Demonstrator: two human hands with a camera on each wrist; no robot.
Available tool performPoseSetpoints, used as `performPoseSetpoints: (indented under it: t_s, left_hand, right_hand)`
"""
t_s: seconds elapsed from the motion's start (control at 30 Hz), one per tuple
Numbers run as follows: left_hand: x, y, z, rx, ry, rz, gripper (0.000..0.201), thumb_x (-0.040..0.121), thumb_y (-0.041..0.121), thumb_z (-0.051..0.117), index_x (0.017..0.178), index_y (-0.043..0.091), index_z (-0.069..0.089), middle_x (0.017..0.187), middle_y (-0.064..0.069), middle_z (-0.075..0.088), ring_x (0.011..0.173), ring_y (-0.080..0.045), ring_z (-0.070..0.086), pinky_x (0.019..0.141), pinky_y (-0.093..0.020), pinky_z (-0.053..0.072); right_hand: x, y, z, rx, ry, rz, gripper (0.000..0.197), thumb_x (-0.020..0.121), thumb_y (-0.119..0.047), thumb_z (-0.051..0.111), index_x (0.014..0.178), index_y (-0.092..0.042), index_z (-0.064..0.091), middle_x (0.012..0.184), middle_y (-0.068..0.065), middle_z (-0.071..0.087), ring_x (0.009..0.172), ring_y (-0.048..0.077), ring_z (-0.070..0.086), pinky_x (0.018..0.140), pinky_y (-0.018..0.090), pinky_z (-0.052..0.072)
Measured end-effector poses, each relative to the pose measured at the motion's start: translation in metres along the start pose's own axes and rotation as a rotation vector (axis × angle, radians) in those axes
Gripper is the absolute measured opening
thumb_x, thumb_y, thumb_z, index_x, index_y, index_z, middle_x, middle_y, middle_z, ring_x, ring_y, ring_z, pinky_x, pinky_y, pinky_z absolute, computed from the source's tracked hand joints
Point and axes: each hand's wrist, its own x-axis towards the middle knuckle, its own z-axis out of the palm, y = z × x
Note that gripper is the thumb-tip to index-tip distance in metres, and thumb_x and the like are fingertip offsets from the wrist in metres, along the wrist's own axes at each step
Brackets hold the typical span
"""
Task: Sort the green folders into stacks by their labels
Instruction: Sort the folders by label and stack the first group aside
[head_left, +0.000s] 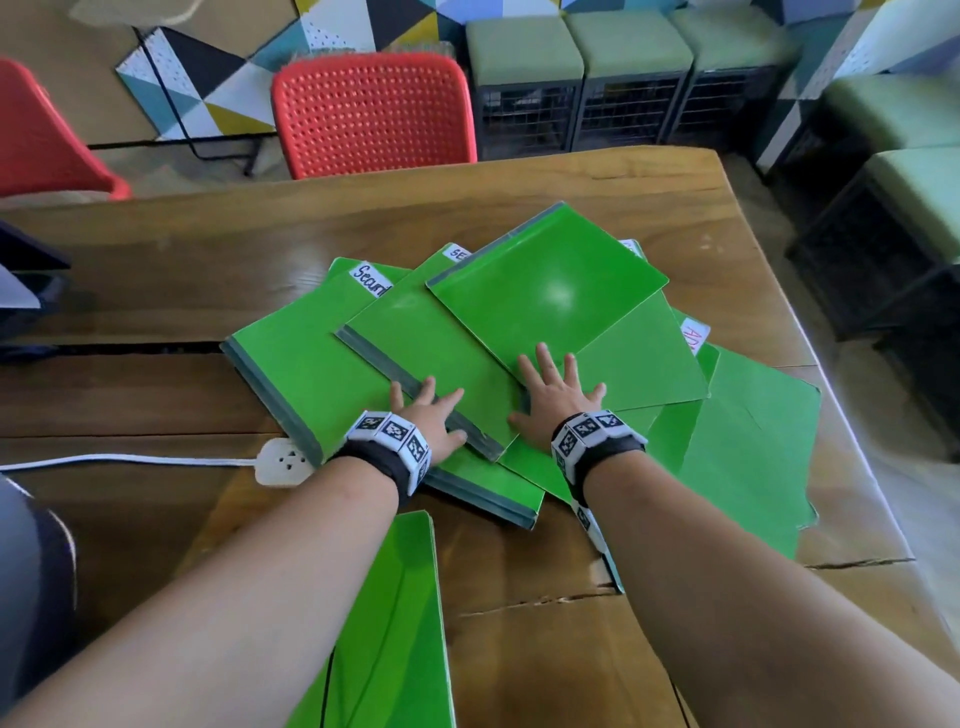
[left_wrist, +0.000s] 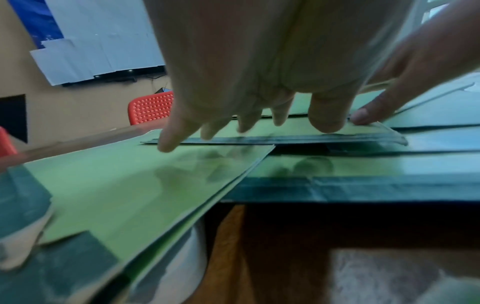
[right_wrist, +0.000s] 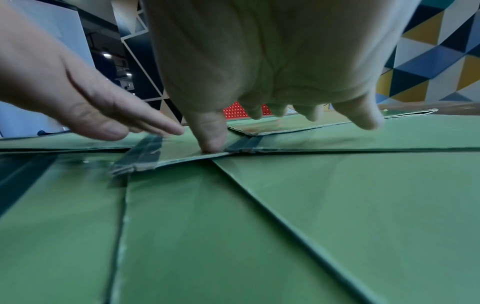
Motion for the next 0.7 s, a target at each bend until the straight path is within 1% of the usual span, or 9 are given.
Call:
performPoseSetpoints:
  t_s: [0.1,0.17,0.3,0.43,0.53,0.57,0.6,0.67,0.7]
  left_hand:
    - [-0.004,-0.003,0.010,0.034,0.001,0.011,0.070,0.091,0.054,0.046,0.150,0.047,0.008,0.162,0.006,-0.008,0.145,-0.044,-0.012,0.113,-0.066,0.011]
    - [-0.011,-0.003,0.017,0.051,0.028,0.013,0.067,0.091,0.054,0.045,0.150,0.047,0.012,0.162,0.006,0.001,0.146,-0.043,-0.008,0.112,-0.067,0.016]
    - [-0.031,-0.004,0.028,0.120,0.039,0.000,0.064,0.090,0.058,0.043,0.148,0.046,0.020,0.155,0.003,0.018,0.145,-0.040,0.007,0.108,-0.065,0.027]
    - [-0.055,-0.005,0.048,0.177,0.025,0.038,0.061,0.088,0.057,0.046,0.145,0.045,0.030,0.144,0.000,0.028,0.136,-0.033,0.022,0.105,-0.060,0.033]
    - [-0.073,-0.007,0.051,0.224,-0.016,0.063,0.059,0.089,0.055,0.046,0.145,0.043,0.032,0.144,-0.002,0.030,0.135,-0.033,0.026,0.105,-0.056,0.036]
    - [-0.078,-0.008,0.047,0.220,-0.023,0.075,0.057,0.091,0.052,0.046,0.145,0.041,0.034,0.145,-0.004,0.031,0.135,-0.033,0.028,0.105,-0.054,0.038]
    - [-0.083,-0.010,0.042,0.206,-0.011,0.088,0.055,0.092,0.050,0.046,0.145,0.037,0.037,0.144,-0.006,0.035,0.132,-0.032,0.034,0.103,-0.049,0.042]
    - [-0.087,-0.018,0.028,0.109,0.080,0.072,0.048,0.094,0.043,0.049,0.139,0.027,0.047,0.137,-0.009,0.043,0.116,-0.027,0.052,0.093,-0.039,0.051]
    - [-0.086,-0.023,0.021,0.041,0.143,0.032,0.045,0.094,0.039,0.051,0.136,0.023,0.050,0.136,-0.010,0.045,0.110,-0.026,0.056,0.089,-0.037,0.053]
  right_hand:
    - [-0.004,0.002,0.006,-0.037,-0.004,0.026,0.081,0.088,-0.059,0.050,0.151,-0.042,0.003,0.161,-0.009,0.003,0.149,0.032,-0.006,0.101,0.080,0.012]
    - [-0.017,0.004,0.013,-0.046,0.007,0.038,0.075,0.088,-0.063,0.043,0.150,-0.045,0.006,0.158,-0.007,0.011,0.148,0.034,-0.004,0.100,0.081,0.013]
    - [-0.055,0.012,0.026,-0.036,0.014,0.059,0.063,0.088,-0.067,0.037,0.146,-0.048,0.020,0.153,-0.004,0.017,0.147,0.034,0.002,0.100,0.081,0.014]
    - [-0.093,0.029,0.037,-0.019,-0.034,0.091,0.054,0.088,-0.067,0.038,0.140,-0.052,0.028,0.151,-0.004,0.017,0.147,0.029,0.005,0.099,0.079,0.022]
    - [-0.115,0.043,0.039,-0.008,-0.034,0.153,0.048,0.090,-0.064,0.040,0.133,-0.045,0.038,0.150,-0.002,0.021,0.144,0.028,0.014,0.097,0.077,0.029]
    - [-0.120,0.047,0.037,-0.014,-0.032,0.181,0.046,0.090,-0.062,0.041,0.131,-0.042,0.041,0.148,0.000,0.024,0.143,0.028,0.019,0.099,0.077,0.028]
    - [-0.123,0.050,0.033,-0.022,-0.033,0.209,0.046,0.090,-0.061,0.042,0.130,-0.038,0.044,0.147,0.001,0.027,0.141,0.028,0.023,0.100,0.077,0.025]
    - [-0.123,0.053,0.025,-0.019,-0.034,0.273,0.049,0.090,-0.060,0.044,0.131,-0.035,0.046,0.146,0.003,0.030,0.139,0.029,0.028,0.103,0.076,0.022]
    - [-0.121,0.055,0.021,-0.002,-0.027,0.309,0.052,0.089,-0.059,0.047,0.134,-0.034,0.044,0.147,0.005,0.029,0.138,0.031,0.030,0.104,0.074,0.024]
